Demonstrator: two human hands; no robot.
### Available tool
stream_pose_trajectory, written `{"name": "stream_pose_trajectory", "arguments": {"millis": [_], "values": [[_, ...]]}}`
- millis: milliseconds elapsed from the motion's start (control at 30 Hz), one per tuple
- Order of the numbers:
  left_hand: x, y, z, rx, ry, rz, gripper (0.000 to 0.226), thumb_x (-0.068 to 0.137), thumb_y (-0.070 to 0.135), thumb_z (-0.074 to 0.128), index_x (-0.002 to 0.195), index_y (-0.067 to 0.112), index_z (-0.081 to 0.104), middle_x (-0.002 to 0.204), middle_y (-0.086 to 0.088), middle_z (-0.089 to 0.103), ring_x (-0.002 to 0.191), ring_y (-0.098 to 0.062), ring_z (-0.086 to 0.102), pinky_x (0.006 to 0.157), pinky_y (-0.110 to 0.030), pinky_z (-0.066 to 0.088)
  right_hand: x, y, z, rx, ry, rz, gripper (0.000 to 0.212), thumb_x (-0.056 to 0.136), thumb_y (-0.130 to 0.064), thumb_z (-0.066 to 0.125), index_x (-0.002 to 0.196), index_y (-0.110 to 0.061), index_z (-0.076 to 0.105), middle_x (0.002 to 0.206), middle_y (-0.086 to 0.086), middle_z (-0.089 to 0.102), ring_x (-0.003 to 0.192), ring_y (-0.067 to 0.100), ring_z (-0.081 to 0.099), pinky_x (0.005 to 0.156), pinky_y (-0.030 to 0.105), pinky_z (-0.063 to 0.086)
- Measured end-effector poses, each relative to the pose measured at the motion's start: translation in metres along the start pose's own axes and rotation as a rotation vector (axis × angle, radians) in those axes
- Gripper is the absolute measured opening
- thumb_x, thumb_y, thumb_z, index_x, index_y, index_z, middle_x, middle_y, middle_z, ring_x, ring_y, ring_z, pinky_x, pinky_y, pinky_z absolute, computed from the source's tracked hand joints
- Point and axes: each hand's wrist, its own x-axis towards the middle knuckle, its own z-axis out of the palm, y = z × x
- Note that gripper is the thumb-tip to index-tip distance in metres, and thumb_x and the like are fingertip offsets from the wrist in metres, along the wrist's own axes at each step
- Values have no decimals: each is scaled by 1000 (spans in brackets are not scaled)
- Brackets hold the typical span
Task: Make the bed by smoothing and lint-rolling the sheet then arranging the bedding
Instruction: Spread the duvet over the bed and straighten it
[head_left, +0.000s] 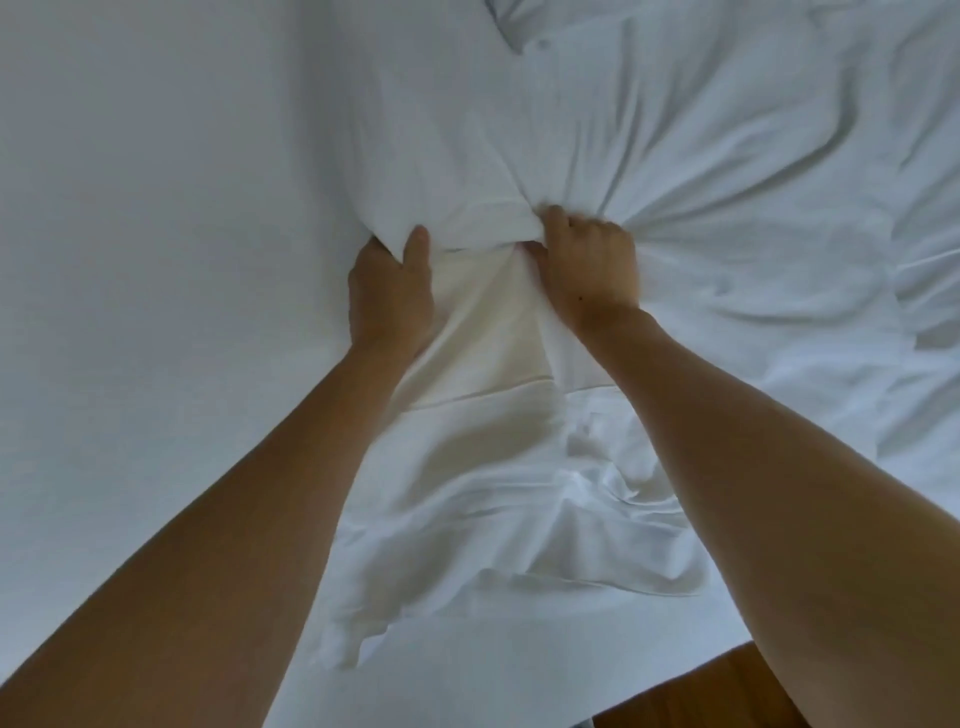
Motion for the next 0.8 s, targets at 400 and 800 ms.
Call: {"name": "stream_pose_trajectory", "arguments": {"millis": [400,800], "values": [[-159,14,-58,-214,-169,-85,36,97,22,55,62,18,51,46,10,51,43,-2,47,49,-15,38,-111,5,-100,225,-262,31,32,97,-35,50,93,-6,62,65,15,65,60,36,64,53,35,44],[-218,-64,-96,424,-304,431,58,82,60,49,96,6,63,82,-7,63,89,-25,58,78,-34,45,-248,-27,-99,344,25,282,31,89,-27,62,112,-7,56,107,12,63,97,28,55,86,34,43]]}}
